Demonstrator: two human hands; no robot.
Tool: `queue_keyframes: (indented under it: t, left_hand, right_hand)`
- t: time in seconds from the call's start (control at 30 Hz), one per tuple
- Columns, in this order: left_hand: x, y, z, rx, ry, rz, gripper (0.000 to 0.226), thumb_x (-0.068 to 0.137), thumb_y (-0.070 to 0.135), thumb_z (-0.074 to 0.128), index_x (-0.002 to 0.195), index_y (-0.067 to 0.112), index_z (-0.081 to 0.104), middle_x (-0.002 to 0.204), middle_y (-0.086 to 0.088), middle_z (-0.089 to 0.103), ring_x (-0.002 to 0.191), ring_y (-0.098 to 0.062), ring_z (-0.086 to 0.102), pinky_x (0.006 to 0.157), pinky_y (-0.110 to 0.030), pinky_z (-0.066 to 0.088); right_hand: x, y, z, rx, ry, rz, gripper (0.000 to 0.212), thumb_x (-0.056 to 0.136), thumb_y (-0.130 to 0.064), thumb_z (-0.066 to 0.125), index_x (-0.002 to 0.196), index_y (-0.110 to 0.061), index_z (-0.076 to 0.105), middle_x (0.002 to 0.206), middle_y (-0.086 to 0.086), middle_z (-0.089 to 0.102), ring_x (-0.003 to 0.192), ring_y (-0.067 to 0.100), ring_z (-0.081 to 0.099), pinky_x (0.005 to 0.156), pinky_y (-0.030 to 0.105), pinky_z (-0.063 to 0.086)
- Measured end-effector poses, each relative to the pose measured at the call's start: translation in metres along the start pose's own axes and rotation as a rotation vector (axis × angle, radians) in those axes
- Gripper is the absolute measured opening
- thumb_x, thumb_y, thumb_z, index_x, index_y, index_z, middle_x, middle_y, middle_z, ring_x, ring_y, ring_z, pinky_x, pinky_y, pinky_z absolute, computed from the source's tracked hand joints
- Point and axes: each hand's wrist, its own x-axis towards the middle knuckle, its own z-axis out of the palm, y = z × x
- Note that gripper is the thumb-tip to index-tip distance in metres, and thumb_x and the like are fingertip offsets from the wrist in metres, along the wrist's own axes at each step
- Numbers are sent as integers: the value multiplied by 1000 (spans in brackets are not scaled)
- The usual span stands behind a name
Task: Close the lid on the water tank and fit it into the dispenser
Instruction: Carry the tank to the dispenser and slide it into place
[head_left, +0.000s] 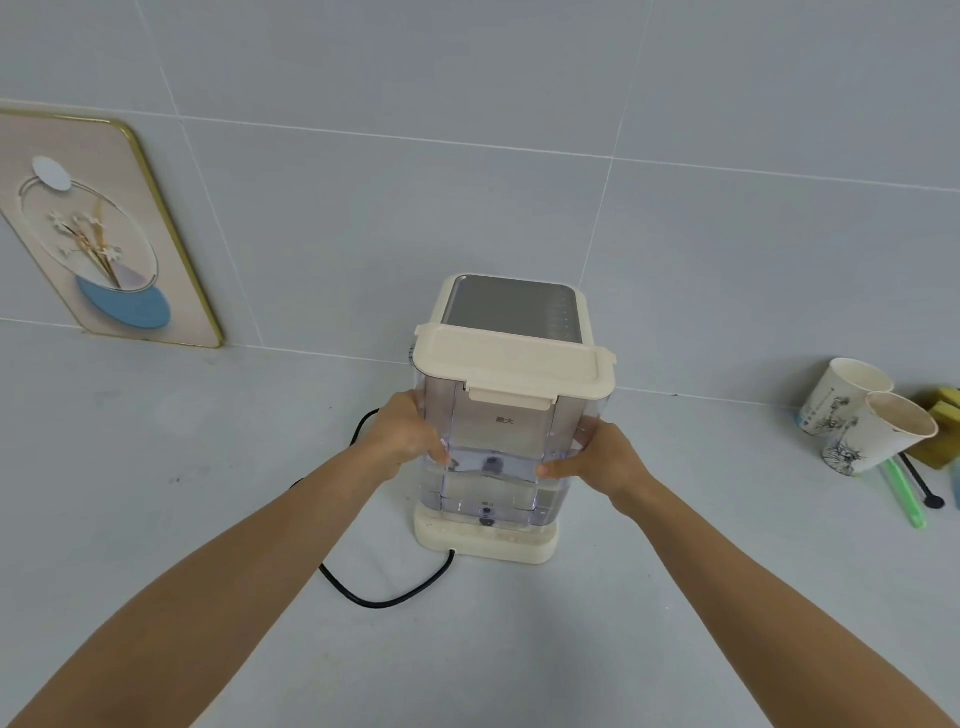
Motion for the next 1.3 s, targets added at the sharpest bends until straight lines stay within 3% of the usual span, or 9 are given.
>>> queue_keyframes:
  t: [0.2, 0.33, 0.47, 0.6, 0.73, 0.83, 1.07, 1.2, 1.3]
  left_hand:
    - [0, -7, 4, -17, -6, 13, 77, 60, -26, 67, 128, 3, 48, 127, -15, 57, 99, -21, 49, 82, -29, 42]
    - [-3, -7, 5, -1, -10, 18, 76, 63, -25, 66, 130, 5, 46, 126, -14, 57, 99, -18, 47, 80, -27, 41]
    - [-3, -8, 6, 2, -29, 0, 73, 64, -26, 65, 129, 1, 47, 93, 3, 59, 87, -15, 52, 57, -16, 47]
    - [-2, -11, 8, -5, -14, -1, 76, 63, -25, 66, 131, 2, 45, 118, -9, 59, 99, -16, 46, 75, -27, 45]
    - [-2, -10, 8, -1, -15, 0, 76, 64, -24, 66, 132, 1, 43, 99, 3, 60, 99, -16, 45, 68, -21, 43]
    - [-1, -12, 8, 11, 0, 12, 78, 64, -23, 67, 133, 2, 42, 132, -11, 53, 110, -23, 49, 83, -26, 38]
    - [2, -14, 7, -6, -35, 15, 72, 63, -24, 66, 128, 3, 49, 125, -8, 56, 101, -16, 46, 82, -26, 39]
    - [1, -14, 7, -3, -50, 16, 71, 63, -25, 66, 126, 2, 50, 110, -3, 56, 99, -16, 47, 63, -19, 43]
    - [0, -15, 7, -19, -56, 20, 71, 64, -25, 66, 127, 2, 49, 120, -5, 56, 101, -15, 46, 74, -24, 43]
  right_hand:
    - [0, 7, 3, -34, -7, 9, 60, 55, -9, 84, 111, -6, 62, 112, 11, 68, 94, 23, 59, 76, 26, 42]
    - [2, 10, 5, -44, -20, -11, 65, 56, -10, 83, 117, -9, 60, 118, 6, 66, 104, 23, 58, 81, 27, 41]
    - [3, 11, 5, -50, -21, -9, 64, 56, -9, 83, 116, -9, 60, 117, 6, 66, 102, 23, 58, 80, 27, 41]
    - [4, 15, 7, -56, -28, -11, 68, 57, -11, 83, 120, -10, 57, 120, 5, 63, 101, 21, 54, 80, 28, 40]
    - [6, 17, 6, -86, -15, -9, 67, 56, -16, 84, 117, -6, 58, 120, 11, 64, 106, 29, 58, 81, 31, 45]
    - [6, 17, 6, -81, -24, -19, 69, 57, -13, 83, 120, -9, 57, 121, 7, 63, 106, 27, 57, 81, 28, 42]
    - [7, 19, 6, -82, -30, -5, 69, 57, -14, 83, 121, -10, 57, 121, 5, 63, 106, 24, 55, 81, 28, 40]
    - [8, 21, 7, -112, -19, 3, 71, 56, -19, 84, 121, -10, 56, 121, 7, 63, 110, 27, 56, 80, 28, 41]
    - [9, 21, 8, -108, -17, 2, 73, 56, -19, 84, 122, -10, 54, 123, 7, 62, 111, 26, 55, 81, 28, 40]
